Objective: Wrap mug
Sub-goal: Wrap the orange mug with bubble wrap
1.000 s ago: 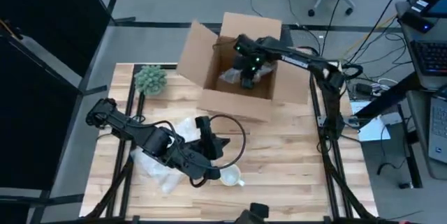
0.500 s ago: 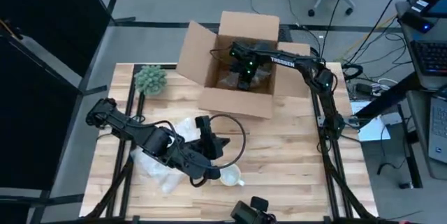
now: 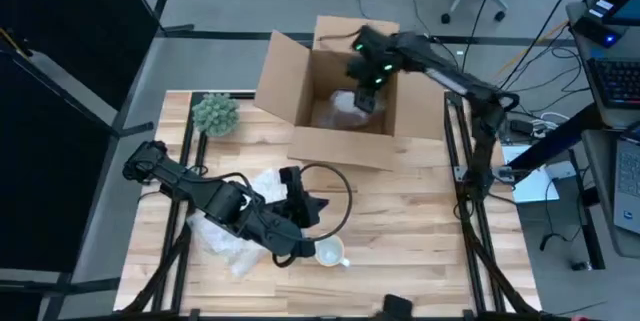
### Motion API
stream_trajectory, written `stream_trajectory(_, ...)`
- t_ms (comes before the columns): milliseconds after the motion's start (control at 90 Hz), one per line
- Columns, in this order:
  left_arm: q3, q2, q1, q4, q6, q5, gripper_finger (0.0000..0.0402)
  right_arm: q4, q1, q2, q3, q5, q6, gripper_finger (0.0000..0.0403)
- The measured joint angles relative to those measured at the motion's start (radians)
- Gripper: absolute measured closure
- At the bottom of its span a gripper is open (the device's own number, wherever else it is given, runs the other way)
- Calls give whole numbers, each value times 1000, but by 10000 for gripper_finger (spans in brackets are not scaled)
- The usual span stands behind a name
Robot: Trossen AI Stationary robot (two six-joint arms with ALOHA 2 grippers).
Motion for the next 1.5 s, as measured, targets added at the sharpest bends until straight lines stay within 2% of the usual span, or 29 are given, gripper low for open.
stream_trajectory(244,-10,0,-42,-257,-266,13,402,-29,140,-279,5,-9,71,160)
stream_trajectory(456,-64,1,-99,-406,-483,62,402,-131,351,-436,4,-6,250,160)
stream_trajectory(644,-151,1,-131,-412,-625,155,402,-160,565,-489,3,13,307,160)
stream_trajectory(856,-299,1,-136,-400,-826,266,399,-168,751,-498,-47,113,405,161)
stream_trajectory(989,-393,1,-136,-349,-904,330,374,-145,885,-521,-178,196,498,161)
stream_trajectory(1122,-457,1,-137,-285,-941,337,329,-38,1028,-554,-386,310,592,161)
stream_trajectory(1322,-503,1,-136,-178,-950,349,259,289,1194,-554,-730,440,691,161)
stream_trajectory(1500,-530,1,-136,-145,-967,330,228,635,1250,-496,-976,525,723,161)
